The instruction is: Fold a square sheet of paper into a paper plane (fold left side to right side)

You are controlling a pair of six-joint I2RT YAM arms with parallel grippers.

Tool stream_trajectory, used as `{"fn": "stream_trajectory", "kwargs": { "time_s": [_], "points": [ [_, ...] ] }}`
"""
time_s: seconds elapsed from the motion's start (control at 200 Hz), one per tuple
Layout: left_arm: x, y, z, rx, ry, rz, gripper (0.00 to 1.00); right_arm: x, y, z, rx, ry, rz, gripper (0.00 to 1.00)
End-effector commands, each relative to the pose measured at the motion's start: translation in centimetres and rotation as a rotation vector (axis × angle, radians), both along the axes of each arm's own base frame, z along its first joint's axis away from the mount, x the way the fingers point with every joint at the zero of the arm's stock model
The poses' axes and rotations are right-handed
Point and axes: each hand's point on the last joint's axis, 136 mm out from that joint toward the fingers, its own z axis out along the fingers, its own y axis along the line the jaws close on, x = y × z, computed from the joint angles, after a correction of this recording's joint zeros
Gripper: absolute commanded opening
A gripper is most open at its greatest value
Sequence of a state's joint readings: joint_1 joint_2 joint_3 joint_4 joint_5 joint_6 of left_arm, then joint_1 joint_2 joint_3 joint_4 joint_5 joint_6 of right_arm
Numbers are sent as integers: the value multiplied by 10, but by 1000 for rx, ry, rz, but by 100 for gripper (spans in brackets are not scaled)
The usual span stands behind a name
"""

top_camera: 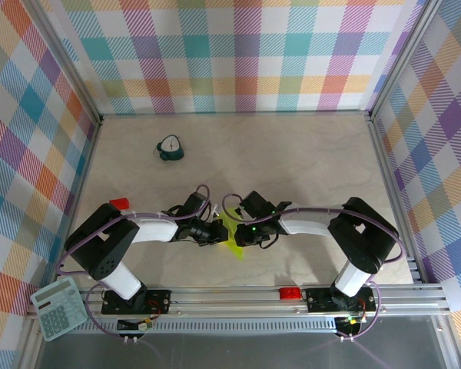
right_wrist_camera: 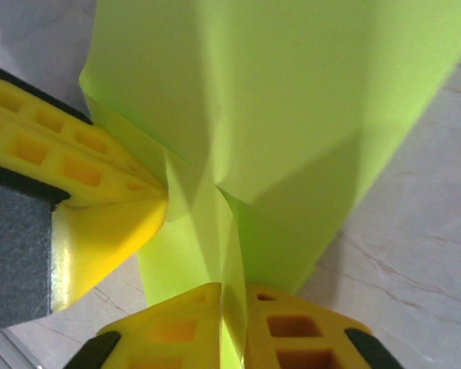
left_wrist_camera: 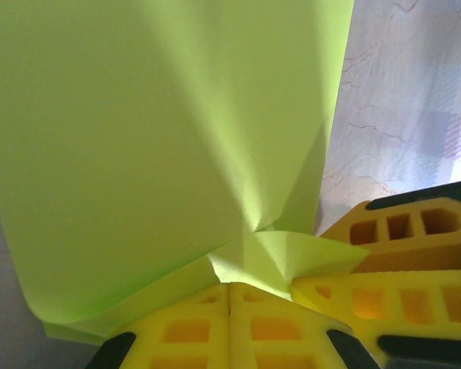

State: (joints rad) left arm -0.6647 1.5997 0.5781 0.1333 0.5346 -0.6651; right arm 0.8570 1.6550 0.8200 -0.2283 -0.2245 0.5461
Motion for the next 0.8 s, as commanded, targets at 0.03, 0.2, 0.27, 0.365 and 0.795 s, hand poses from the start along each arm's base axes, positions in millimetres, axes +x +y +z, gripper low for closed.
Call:
{"fn": "stream_trajectory", "kwargs": {
  "time_s": [0.03, 0.2, 0.27, 0.365, 0.795],
  "points": [
    [-25, 25, -34, 136, 88, 7, 6, 7, -24, 13, -44, -10, -68, 20],
    [-23, 24, -33, 130, 87, 12, 5, -2, -32, 29, -9, -8, -76, 23],
    [-23, 24, -33, 129, 84, 11, 5, -10, -27, 35, 46, 11, -60, 19],
    [-22, 23, -32, 127, 82, 11, 5, -25, -12, 40, 125, 32, -23, 16],
    [-21, 23, -30, 129, 77, 12, 6, -46, 31, 18, 167, 115, 46, 10]
  ]
}}
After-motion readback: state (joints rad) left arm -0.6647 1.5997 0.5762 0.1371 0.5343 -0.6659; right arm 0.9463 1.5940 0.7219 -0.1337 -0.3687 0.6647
